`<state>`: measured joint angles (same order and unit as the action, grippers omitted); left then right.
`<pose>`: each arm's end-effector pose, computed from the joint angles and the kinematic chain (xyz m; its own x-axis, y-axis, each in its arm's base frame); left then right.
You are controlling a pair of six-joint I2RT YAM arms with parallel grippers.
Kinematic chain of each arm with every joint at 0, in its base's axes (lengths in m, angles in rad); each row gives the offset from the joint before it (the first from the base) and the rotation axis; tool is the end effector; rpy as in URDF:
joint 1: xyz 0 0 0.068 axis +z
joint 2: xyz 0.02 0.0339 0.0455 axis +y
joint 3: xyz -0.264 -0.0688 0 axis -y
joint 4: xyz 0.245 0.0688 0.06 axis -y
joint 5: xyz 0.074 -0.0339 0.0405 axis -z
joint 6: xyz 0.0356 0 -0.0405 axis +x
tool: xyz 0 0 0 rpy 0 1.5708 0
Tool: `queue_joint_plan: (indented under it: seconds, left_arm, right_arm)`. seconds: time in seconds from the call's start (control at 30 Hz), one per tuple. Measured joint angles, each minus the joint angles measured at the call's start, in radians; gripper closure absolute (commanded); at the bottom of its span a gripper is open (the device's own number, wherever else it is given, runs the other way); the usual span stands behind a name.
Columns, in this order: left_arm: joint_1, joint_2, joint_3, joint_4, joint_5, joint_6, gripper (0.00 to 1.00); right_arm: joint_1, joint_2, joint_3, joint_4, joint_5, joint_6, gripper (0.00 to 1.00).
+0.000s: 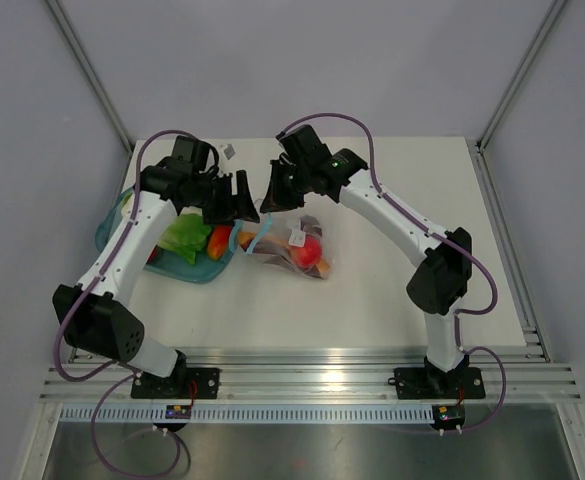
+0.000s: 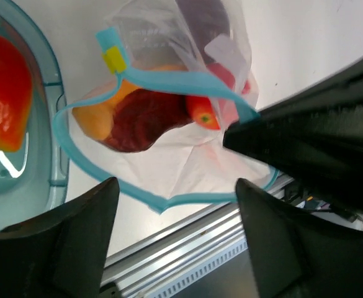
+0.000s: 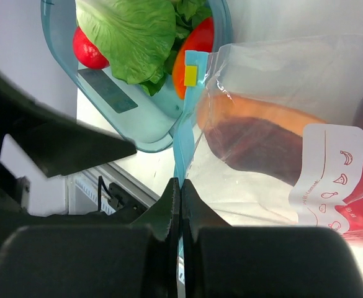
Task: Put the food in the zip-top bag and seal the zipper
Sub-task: Zip the zipper food storage bag at the center of the board.
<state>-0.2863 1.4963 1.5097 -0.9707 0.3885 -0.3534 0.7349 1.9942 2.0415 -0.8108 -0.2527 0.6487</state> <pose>0.2898 -0.0994 0.3526 -0.8987 -0.0693 -0.4330 0.1700 0.8551 -0.4898 0.3269 0.3075 0.3507 -0.8820 -0.0086 -0.4712 -0.3142 0.7560 0.5742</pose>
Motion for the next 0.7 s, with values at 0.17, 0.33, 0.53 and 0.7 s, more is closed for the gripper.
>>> queue_joint_plan:
  seconds: [0.17, 0.33, 0.53, 0.7]
  left_arm:
    - [0.059, -0.090, -0.050, -0.030, -0.008, 0.047, 1.00]
    - [0.117, -0.117, -0.146, -0.020, -0.038, 0.057, 0.55]
    - [0.117, -0.063, -0.177, 0.011, -0.055, 0.039, 0.14]
    - [0.102, -0.031, -0.193, 0.094, -0.051, 0.040, 0.15]
  right_arm:
    - [0.000, -0.013, -0.016, 0.006, 0.000, 0.000, 1.00]
    - [0.000, -0.028, -0.028, 0.006, 0.000, -0.001, 1.00]
    - [0.000, -0.042, -0.032, 0.006, 0.000, -0.001, 1.00]
    - [0.000, -0.055, -0.038, 0.006, 0.000, -0.001, 1.00]
